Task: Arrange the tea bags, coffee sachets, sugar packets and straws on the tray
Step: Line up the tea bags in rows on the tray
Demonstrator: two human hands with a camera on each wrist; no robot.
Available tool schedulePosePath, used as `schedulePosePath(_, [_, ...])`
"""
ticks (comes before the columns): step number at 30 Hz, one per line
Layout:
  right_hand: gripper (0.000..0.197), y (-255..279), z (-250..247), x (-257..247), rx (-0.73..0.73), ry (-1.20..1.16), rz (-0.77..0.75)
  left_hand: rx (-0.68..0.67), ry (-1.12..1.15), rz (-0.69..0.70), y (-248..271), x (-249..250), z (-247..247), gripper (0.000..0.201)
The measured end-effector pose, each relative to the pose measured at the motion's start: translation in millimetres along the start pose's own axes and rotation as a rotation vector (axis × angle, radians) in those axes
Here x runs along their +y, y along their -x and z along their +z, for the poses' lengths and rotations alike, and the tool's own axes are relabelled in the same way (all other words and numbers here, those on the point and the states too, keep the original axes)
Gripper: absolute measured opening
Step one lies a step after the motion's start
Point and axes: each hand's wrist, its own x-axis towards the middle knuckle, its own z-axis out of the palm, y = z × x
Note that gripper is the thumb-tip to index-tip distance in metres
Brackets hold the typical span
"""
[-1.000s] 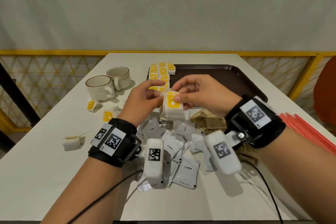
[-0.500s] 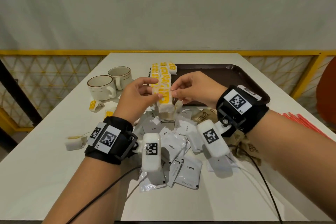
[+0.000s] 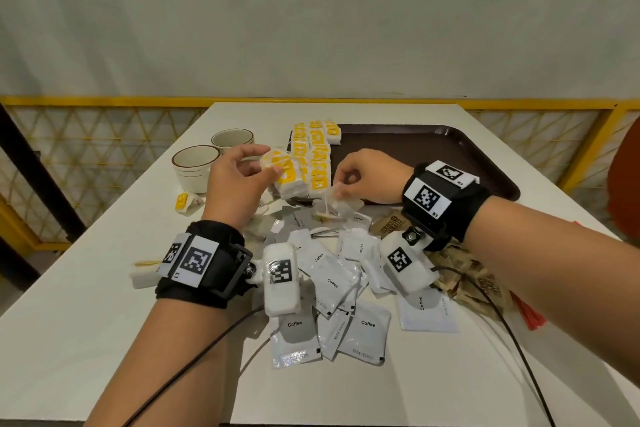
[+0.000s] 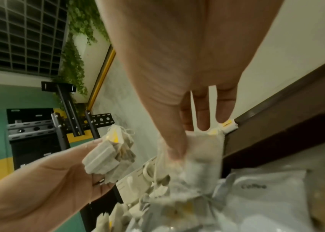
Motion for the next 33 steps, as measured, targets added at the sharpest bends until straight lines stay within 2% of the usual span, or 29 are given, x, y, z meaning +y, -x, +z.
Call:
schedulePosePath(2, [0.011,-0.7,-3.8,-1.0,0.055,-0.056,-0.011,0.013,0.005,0.001,-1.0,-0.6,-0.6,0.028])
schedulePosePath(6, [0.008,-2.5,-11.0,-5.8,0.047,-0.121,-0.048,0.025,0.017,-0.001,-1.4,-0.9,-1.1,0.028])
schedulePosePath(10, [0.006,-3.8,-15.8,-9.0,-0.01,-0.05,-0.069,0.016,0.014,0.003,0.0,0.5,-0.7,0.026])
schedulePosePath(19, [0.018,0.7,-5.1,-24.5,-0.071,0.141,-0.136,0.006,0.013,0.015,2.0,0.8,0.0,0.025])
schedulePosePath(22, [0.025,-1.4,-4.7,-28.8,-0.041,0.173,-0.16,0.005,0.005,0.021,1.7,0.5,0.7,0.025])
schedulePosePath(24, [0.022,-1.9,-2.6,-31.4,-0.021,0.191,-0.175,0.006,0.01,0.025,1.8,0.4,0.9,0.025])
schedulePosePath(28, [0.011,1.5,7.3,-31.6,-0.127,0.165,-0.176,0.001,0.021,0.021,2.0,0.4,0.9,0.026])
schedulePosePath(31, [0.016,4.4,7.2,-25.1,-0.184,0.183,-0.148,0.001,0.022,0.012,1.6,0.4,0.8,0.025])
schedulePosePath(33, [0.019,5.5,4.0,-21.7,-0.171,0.205,-0.147,0.0,0.029,0.01,1.4,0.8,0.7,0.025])
